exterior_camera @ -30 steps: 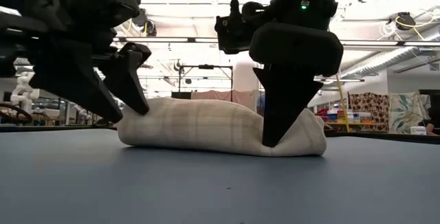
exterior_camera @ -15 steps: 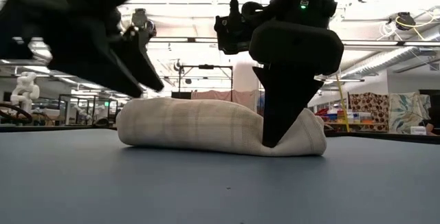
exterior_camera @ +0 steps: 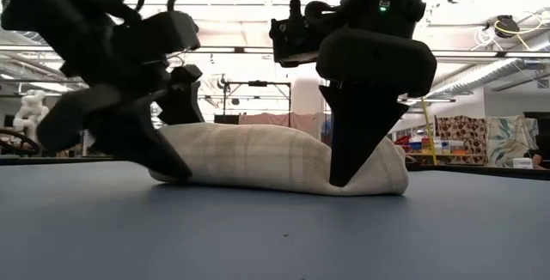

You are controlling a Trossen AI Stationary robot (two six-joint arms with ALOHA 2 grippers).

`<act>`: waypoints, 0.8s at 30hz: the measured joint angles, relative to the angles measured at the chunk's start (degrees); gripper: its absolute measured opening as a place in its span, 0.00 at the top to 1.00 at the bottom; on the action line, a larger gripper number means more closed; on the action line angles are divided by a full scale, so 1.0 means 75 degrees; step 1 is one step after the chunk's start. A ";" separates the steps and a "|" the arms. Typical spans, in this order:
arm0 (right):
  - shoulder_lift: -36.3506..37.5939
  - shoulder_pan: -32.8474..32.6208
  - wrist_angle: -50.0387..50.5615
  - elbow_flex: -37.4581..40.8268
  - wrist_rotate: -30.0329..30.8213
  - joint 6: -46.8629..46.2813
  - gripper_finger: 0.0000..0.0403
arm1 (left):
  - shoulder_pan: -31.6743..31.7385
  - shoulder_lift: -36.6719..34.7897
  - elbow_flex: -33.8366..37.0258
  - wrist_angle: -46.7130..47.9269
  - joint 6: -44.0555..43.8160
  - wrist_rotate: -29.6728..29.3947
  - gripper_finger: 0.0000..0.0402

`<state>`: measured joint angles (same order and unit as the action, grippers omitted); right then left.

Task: Roll towel into tight, uniform cylinder
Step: Roll the white towel

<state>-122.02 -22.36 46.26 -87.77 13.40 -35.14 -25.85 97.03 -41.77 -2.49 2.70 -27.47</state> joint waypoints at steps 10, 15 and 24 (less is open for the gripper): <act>0.0263 -0.0180 0.0428 0.0027 0.0352 -0.0012 0.32 | 0.0078 -0.0307 -0.0015 -0.0227 -0.0116 0.0519 0.68; 0.0936 -0.0724 0.0929 0.0025 0.1149 -0.0374 0.32 | 0.0304 -0.0456 -0.0024 -0.0227 -0.0304 0.1043 0.95; 0.0956 -0.1739 0.1162 0.0023 0.2390 -0.1155 0.16 | 0.1181 -0.0471 -0.0045 0.0010 -0.2070 0.3546 0.94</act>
<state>-114.85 -35.40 54.98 -87.59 31.32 -43.80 -16.99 93.49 -42.11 -2.42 -12.82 -0.88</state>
